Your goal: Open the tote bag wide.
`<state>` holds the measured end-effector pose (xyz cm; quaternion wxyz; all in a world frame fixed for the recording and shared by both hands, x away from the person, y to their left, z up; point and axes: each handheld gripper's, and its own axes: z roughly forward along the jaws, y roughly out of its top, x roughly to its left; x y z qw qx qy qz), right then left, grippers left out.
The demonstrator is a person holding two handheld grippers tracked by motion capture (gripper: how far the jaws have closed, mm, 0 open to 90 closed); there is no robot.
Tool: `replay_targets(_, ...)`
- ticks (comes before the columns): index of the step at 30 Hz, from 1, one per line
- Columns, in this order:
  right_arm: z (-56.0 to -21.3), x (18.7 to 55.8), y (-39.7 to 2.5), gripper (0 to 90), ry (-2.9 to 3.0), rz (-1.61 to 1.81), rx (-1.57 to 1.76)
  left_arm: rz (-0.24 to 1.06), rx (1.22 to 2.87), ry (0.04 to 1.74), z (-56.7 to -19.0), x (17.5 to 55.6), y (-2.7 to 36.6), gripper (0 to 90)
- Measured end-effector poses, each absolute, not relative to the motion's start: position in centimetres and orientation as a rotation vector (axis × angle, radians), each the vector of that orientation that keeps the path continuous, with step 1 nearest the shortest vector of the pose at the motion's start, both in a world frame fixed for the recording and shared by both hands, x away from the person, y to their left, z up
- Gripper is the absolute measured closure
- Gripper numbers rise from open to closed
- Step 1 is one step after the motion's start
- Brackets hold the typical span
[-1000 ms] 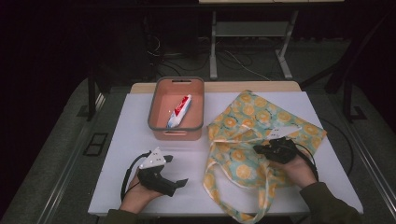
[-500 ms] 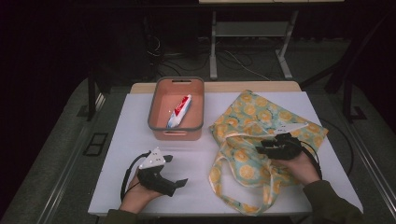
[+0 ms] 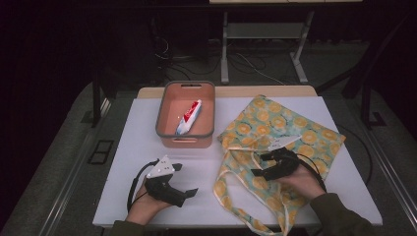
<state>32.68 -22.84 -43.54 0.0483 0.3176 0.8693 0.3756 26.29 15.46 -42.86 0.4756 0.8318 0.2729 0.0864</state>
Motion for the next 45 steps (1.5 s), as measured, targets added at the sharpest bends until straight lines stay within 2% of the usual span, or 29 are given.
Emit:
replay_targets(2, -44.1, 32.6, -22.3, 19.7, 2.652, 1.072, 0.949, 0.210, 2.034, 0.666, -42.9, 26.3, 15.4, 0.0)
replay_targets(7, -45.1, 32.5, -21.7, 20.3, 2.637, 0.985, 0.914, 0.211, 2.034, 0.666, -42.9, 26.3, 15.4, 0.0)
replay_targets(9, -45.0, 32.5, -21.9, 31.7, 2.618, 0.979, 0.908, 0.211, 2.033, 0.666, -42.9, 26.3, 15.4, 0.0)
replay_targets(12, -44.8, 32.9, -22.7, 54.2, 2.581, 1.001, 0.946, 0.211, 2.035, 0.665, -42.9, 26.3, 15.4, 0.0)
replay_targets(16, -44.8, 33.4, -23.3, 75.4, 2.561, 1.012, 0.978, 0.211, 2.036, 0.665, -42.9, 26.3, 15.4, 0.0)
replay_targets(19, -44.9, 33.6, -23.3, 87.5, 2.569, 1.034, 0.970, 0.212, 2.036, 0.664, -42.9, 26.3, 15.3, 0.0)
replay_targets(24, -44.4, 33.6, -23.3, 89.2, 2.542, 1.048, 0.972, 0.212, 2.034, 0.663, -42.8, 26.3, 15.4, 0.0)
replay_targets(36, -39.0, 35.2, -25.6, 89.2, 2.267, 1.242, 1.098, 0.216, 2.029, 0.654, -42.7, 26.5, 15.3, 0.0)
replay_targets(45, -39.9, 36.6, -26.3, 89.1, 2.271, 1.236, 1.157, 0.221, 2.016, 0.644, -42.5, 26.9, 15.7, 0.0)
